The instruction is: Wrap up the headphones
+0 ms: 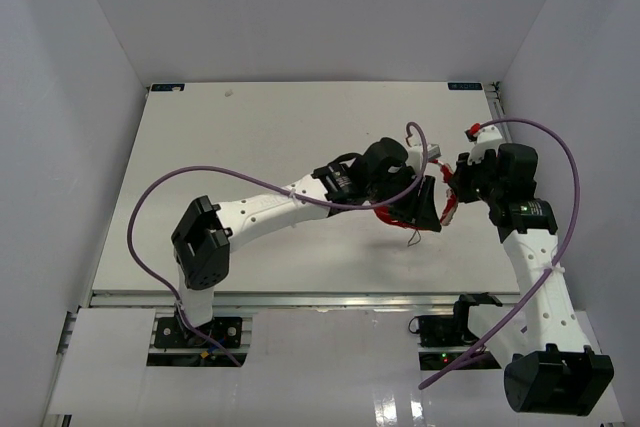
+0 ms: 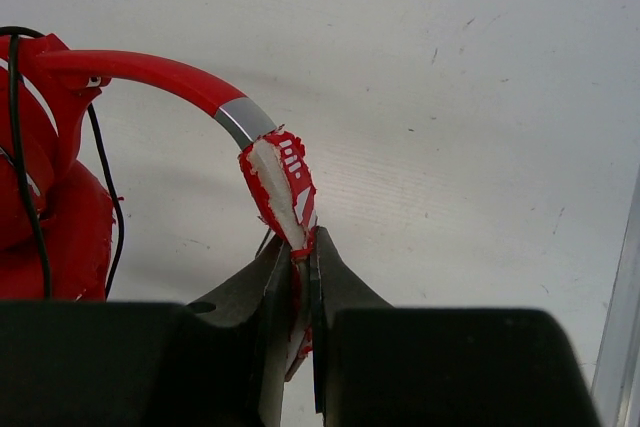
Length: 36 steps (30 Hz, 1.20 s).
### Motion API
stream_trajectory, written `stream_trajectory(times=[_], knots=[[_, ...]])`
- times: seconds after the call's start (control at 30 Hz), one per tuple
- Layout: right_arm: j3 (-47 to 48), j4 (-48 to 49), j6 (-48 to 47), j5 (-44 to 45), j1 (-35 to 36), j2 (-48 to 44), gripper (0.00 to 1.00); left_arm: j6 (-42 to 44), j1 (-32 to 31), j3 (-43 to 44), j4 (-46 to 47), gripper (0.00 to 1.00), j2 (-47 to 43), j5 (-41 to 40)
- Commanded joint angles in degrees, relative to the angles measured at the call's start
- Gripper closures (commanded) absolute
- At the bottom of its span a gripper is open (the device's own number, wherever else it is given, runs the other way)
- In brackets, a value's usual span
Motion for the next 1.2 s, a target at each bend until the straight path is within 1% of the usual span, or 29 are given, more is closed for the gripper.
stream_trajectory(times=[0.0,0.13,0.27,0.3,0.37,0.4,0.47,0.6,0.63,0.73,0.8,0.97,1.07,1.13,1.17], knots=[[5.5,3.9,5.3,-3.2,0.2,0.6,0.92,6.2,-3.3,-3.4,3.5,0.52,-4.2,-7.3],[7.0,2.8,6.8,-4.4,0.2,0.9,0.92,10.0,-5.7,-11.2,10.2,0.52,-7.3,-12.0],[8.8,1.8,7.2,-5.3,0.2,1.7,0.92,14.1,-9.5,-21.3,21.2,0.54,-10.5,-18.1],[9.1,1.6,8.2,-5.4,0.2,1.7,0.92,15.0,-10.3,-21.8,21.8,0.55,-10.6,-19.7],[10.0,1.2,9.5,-6.4,0.2,2.2,0.92,17.2,-12.3,-28.0,28.0,0.58,-11.1,-24.3],[10.3,1.0,9.8,-6.9,0.1,2.4,0.92,17.9,-12.9,-29.8,30.6,0.59,-11.1,-25.8],[10.9,0.3,10.7,-8.5,-0.2,3.0,0.92,20.3,-14.3,-33.1,38.7,0.63,-11.0,-30.7],[12.6,-1.1,10.4,-9.6,-0.9,3.7,0.92,23.3,-15.4,-39.6,49.6,0.70,-11.0,-35.7],[13.1,-1.5,10.1,-9.9,-1.1,3.7,0.92,24.3,-15.6,-42.6,54.4,0.71,-11.2,-36.9],[13.5,-2.2,10.0,-11.2,-1.4,3.4,0.92,27.4,-16.2,-46.5,60.2,0.72,-11.4,-39.3],[13.9,-2.5,10.2,-12.1,-1.6,3.4,0.92,29.1,-16.4,-49.9,67.3,0.73,-11.5,-41.9],[15.2,-3.3,10.6,-15.2,-2.1,3.3,0.92,32.2,-16.5,-57.5,77.7,0.76,-10.8,-45.1],[15.6,-4.0,11.2,-17.3,-2.5,3.2,0.92,34.6,-16.5,-59.8,84.8,0.73,-9.1,-46.4],[15.8,-4.4,11.3,-18.3,-2.6,3.1,0.92,35.3,-16.5,-60.5,87.0,0.64,-7.7,-47.6],[15.9,-4.6,11.3,-18.7,-2.6,3.1,0.92,35.6,-16.5,-60.6,88.2,0.62,-6.8,-47.9]])
